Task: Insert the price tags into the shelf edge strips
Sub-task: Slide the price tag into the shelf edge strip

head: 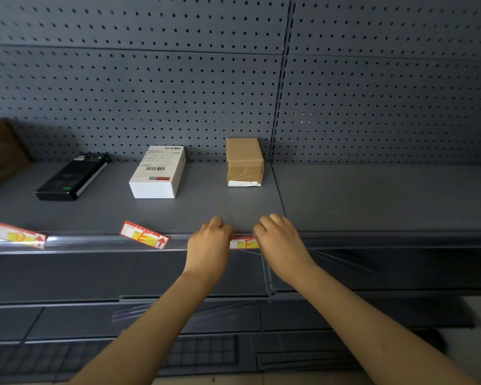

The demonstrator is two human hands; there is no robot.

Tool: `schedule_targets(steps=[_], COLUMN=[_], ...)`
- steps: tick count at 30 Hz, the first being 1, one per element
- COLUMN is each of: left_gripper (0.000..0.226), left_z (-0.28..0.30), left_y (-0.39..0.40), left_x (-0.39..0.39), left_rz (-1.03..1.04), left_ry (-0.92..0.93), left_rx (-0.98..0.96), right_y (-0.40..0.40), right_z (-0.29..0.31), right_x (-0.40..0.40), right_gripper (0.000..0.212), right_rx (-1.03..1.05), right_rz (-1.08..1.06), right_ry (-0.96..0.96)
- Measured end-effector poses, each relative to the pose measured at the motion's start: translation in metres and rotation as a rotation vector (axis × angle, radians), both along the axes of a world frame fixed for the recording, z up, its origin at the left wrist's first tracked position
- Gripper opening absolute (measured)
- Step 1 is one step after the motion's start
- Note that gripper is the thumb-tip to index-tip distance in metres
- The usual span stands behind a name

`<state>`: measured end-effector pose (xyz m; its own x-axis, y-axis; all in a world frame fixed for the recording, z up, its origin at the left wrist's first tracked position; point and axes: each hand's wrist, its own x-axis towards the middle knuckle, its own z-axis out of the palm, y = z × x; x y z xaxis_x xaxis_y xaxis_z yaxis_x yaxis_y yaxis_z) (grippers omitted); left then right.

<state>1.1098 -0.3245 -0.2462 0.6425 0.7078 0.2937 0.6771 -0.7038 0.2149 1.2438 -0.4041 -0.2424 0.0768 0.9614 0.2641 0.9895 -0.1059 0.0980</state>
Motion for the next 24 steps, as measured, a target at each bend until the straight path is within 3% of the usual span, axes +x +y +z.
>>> schedule_targets(steps=[7, 16, 24], left_gripper=[0.018, 0.022, 0.037], left_z=[-0.003, 0.027, 0.049], left_y=[-0.001, 0.007, 0.049], left_x=[-0.002, -0.027, -0.088], left_rz=[0.004, 0.103, 0.288], left_ry=[-0.035, -0.135, 0.06], left_rx=[0.018, 0.046, 0.142], right_y=[-0.005, -0.02, 0.002], right_z=[-0.007, 0.003, 0.006], right_x=[0.007, 0.033, 0.005], right_gripper=[0.016, 0.007, 0.006], right_rx=[0.066, 0.527, 0.443], right_rz=[0.027, -0.212, -0.185], right_ry=[0.139, 0.716, 0.8])
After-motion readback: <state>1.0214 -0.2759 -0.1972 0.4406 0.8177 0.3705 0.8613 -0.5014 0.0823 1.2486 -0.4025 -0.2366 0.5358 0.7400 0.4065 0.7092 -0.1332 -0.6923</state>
